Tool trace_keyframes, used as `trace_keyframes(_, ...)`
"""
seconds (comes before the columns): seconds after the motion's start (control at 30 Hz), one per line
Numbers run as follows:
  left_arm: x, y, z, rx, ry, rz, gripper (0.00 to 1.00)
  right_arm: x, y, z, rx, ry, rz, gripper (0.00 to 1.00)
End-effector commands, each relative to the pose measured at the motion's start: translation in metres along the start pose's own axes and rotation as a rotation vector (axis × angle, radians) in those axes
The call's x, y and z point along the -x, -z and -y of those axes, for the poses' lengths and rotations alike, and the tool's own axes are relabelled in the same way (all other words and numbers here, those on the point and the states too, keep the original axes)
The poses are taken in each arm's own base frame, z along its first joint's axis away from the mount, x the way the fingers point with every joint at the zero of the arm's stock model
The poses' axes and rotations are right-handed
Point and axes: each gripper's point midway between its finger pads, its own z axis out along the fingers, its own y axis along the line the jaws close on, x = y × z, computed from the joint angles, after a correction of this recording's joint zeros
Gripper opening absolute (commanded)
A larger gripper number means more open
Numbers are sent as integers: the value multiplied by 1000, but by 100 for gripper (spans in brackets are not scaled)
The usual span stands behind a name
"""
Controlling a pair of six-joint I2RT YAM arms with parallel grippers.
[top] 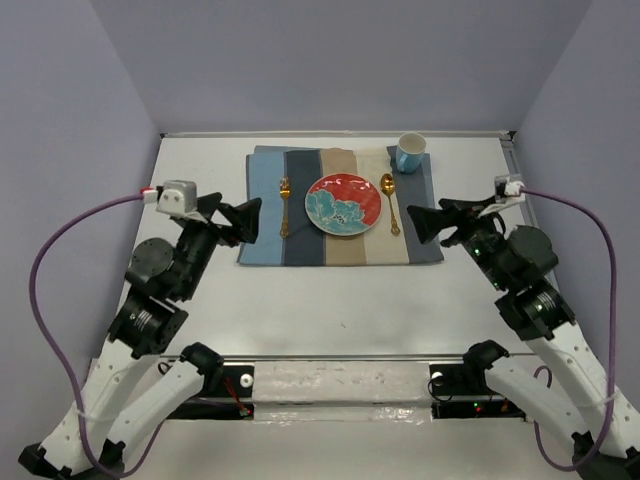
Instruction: Set the dinner table for one person
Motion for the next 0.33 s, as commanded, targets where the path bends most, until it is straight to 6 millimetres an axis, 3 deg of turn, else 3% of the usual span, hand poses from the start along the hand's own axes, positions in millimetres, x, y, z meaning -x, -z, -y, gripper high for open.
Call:
trace_keyframes(0.0, 35, 19, 0, -16, 9, 150, 99, 46, 27, 1, -40, 28, 161, 100)
trace_keyframes(0.13, 21, 20, -2, -23, -14, 126, 99, 36, 37, 19, -121, 39, 140, 100)
trace_keyframes(0.3, -6, 15, -7, -16, -38, 58, 99, 22, 35, 8, -41, 38, 111, 100)
